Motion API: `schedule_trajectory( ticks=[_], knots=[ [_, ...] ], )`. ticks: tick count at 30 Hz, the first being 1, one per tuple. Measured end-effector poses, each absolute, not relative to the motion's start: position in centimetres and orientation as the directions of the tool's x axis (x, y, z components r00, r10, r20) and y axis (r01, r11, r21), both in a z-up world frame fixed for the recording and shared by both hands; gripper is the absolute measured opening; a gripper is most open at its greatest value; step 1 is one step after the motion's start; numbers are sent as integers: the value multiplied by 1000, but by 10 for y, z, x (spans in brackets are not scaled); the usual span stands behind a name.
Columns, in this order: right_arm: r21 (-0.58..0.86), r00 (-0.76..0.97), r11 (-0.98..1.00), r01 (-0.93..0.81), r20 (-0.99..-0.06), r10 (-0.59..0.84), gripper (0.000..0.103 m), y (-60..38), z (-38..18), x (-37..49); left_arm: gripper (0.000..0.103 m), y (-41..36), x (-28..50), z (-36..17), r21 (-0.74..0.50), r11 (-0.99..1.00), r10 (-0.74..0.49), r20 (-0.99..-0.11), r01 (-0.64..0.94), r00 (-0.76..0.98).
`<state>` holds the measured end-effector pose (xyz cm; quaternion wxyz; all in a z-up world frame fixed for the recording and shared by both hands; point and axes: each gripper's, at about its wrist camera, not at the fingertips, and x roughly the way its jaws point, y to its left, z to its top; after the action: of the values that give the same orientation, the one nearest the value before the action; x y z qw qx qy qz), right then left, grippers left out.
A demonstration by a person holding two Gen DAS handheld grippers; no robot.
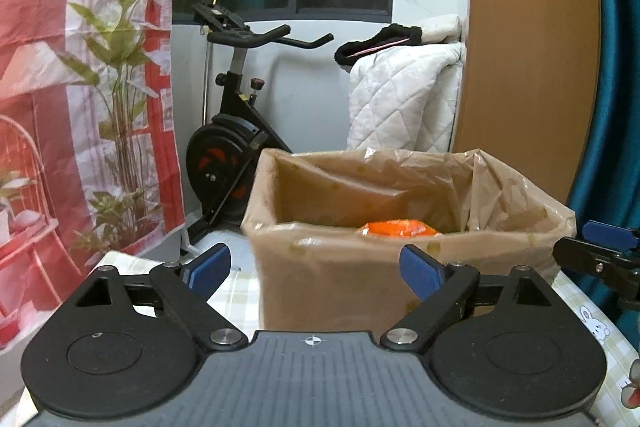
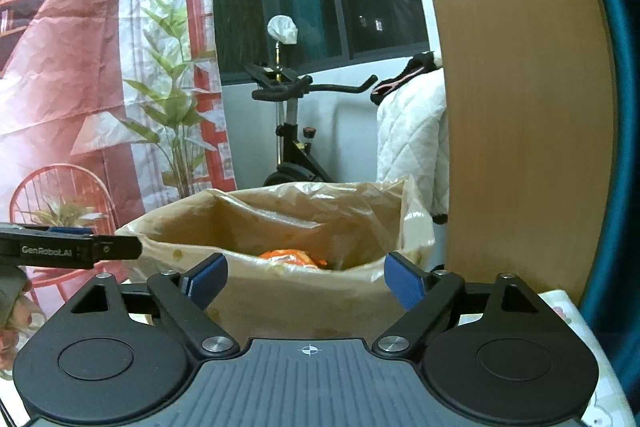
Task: Organize snacks
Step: 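Grasp the green pastry packet with the right gripper while the left gripper reaches the biscuit bar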
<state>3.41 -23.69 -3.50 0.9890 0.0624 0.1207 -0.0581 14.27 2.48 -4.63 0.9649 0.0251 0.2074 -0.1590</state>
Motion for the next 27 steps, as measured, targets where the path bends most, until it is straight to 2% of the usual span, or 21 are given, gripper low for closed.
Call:
schedule_trajectory(
  ticks=[6, 18, 20, 27],
  knots=[
    [140, 955, 981, 136, -282, -92, 83, -243, -60, 16, 93, 54, 128, -65, -49, 955, -283, -451, 293, 847],
    [111, 834, 980, 165, -546, -79, 79, -263, -148, 34, 92, 110, 116, -118, -134, 979, -204, -566, 154, 799],
    [131, 819, 980, 152, -571, -51, 76, -259, -158, 40, 92, 111, 117, -122, -124, 980, -196, -573, 153, 796],
    [104, 760, 989, 102, -650, -10, 76, -247, -184, 74, 92, 110, 115, -126, -115, 981, -195, -580, 158, 791]
  ],
)
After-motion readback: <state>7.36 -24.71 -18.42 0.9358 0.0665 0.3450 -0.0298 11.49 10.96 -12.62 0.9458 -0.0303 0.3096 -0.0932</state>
